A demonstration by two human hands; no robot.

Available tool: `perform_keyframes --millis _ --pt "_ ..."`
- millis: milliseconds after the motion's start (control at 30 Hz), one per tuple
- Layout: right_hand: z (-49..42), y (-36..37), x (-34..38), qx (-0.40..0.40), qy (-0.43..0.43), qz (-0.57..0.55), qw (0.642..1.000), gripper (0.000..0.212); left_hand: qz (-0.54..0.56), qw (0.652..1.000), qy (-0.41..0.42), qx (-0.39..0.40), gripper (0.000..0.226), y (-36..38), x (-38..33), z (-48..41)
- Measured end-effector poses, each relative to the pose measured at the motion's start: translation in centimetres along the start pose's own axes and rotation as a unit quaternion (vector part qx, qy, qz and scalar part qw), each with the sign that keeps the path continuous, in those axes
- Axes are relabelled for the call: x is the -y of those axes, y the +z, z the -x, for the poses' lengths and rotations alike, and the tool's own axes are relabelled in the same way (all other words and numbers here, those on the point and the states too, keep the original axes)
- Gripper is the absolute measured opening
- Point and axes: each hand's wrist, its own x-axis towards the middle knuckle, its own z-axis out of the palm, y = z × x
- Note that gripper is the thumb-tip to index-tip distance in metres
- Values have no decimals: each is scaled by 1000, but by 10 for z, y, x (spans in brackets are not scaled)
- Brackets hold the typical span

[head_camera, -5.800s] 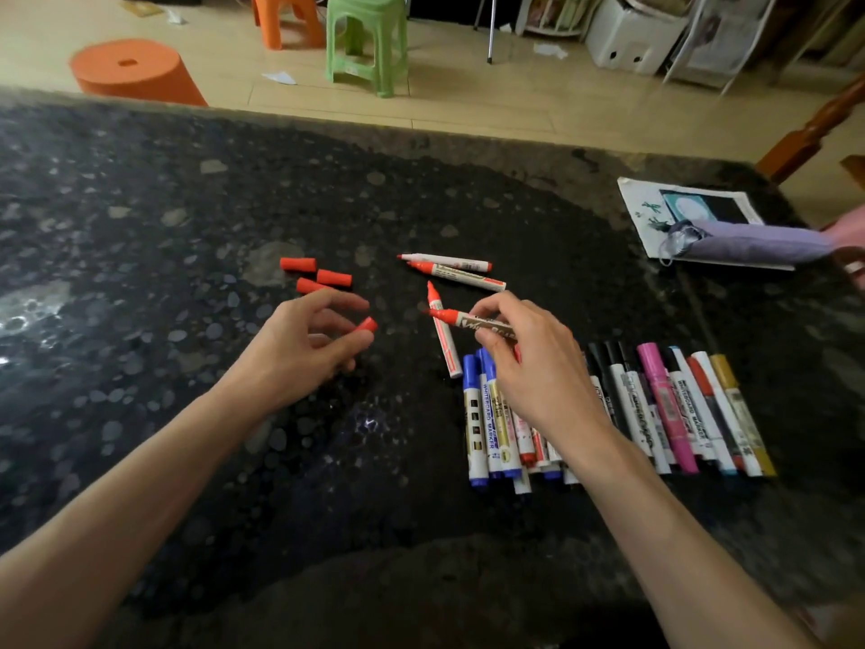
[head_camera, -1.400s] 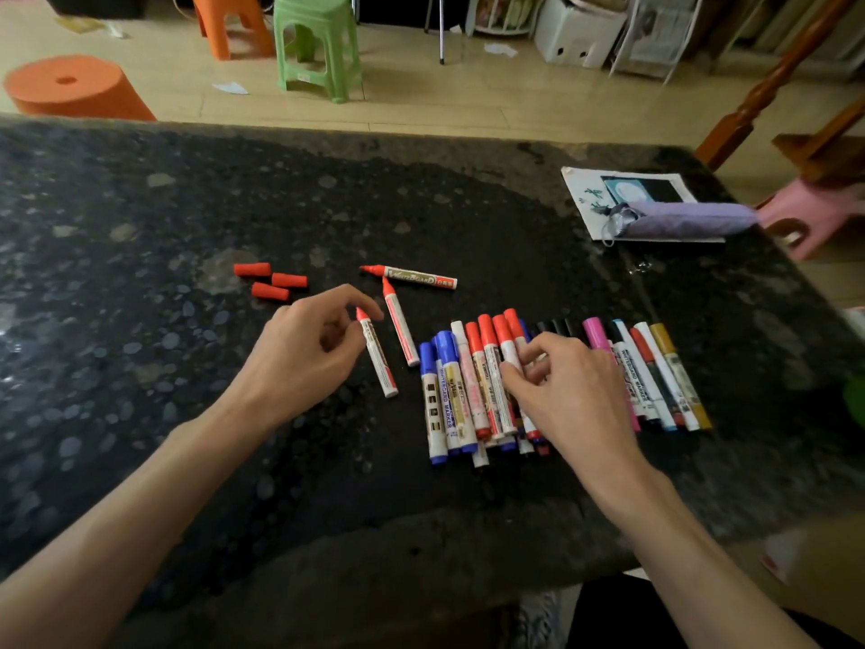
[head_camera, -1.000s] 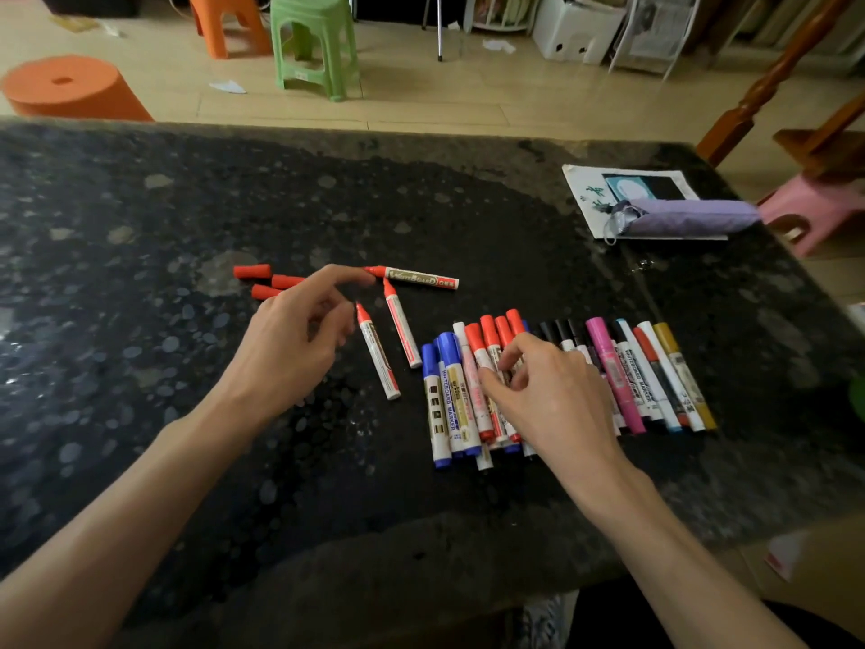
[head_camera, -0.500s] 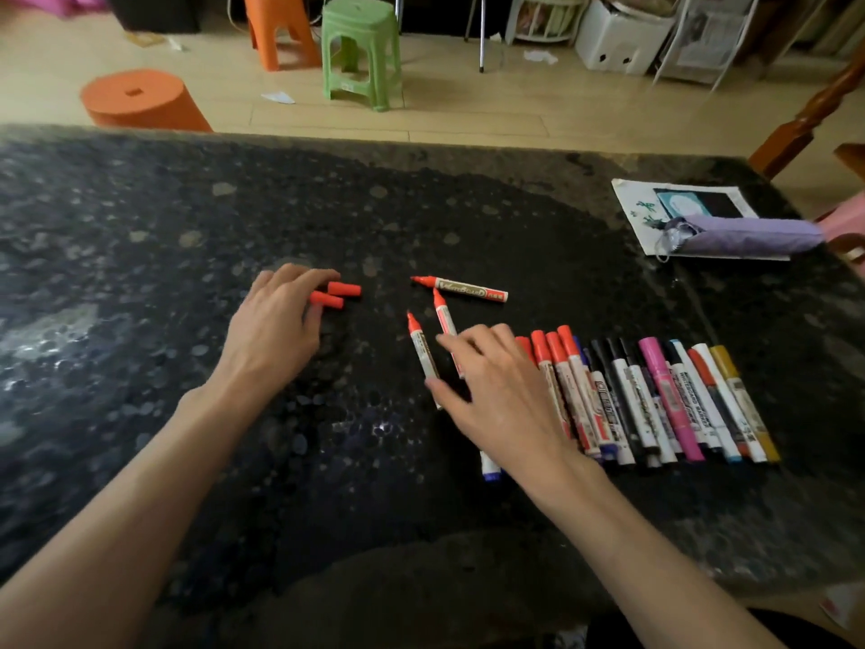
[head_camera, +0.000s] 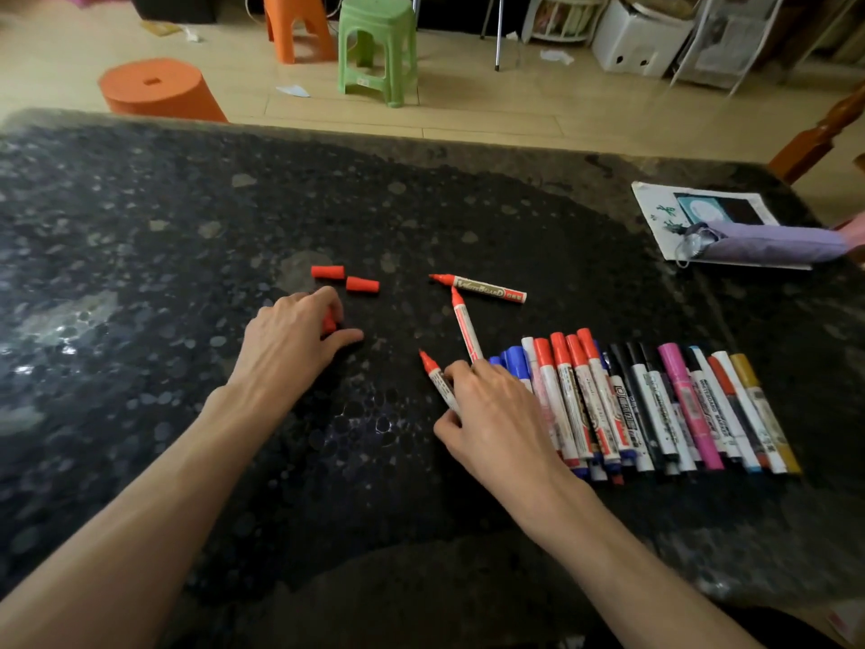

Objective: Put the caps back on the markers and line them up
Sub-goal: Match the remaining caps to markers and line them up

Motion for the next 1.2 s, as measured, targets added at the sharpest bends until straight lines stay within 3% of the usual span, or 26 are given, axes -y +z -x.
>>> perform_keyframes --millis 100,200,300,467,567,833,1200 --pt "3 0 3 -7 6 -1 1000 28 -25 999 -13 -15 27 -1 8 4" --pt "1 1 6 9 12 4 1000 36 -46 998 -33 -10 28 -4 16 6" --pt "-4 -3 2 5 23 -15 1000 26 -26 998 -52 -10 33 -8 17 7" --pt "-17 -23 -13 -39 24 -97 994 18 124 990 54 44 7 -15 -4 11" --pt "-22 -24 -26 -76 -14 -94 993 23 204 973 72 75 12 -14 -21 11" --pt "-26 -23 -35 -159 -28 -67 985 30 216 970 87 69 16 -16 -33 9" --pt "-25 -21 -33 -148 -70 -87 983 24 232 965 109 64 15 -16 -43 10"
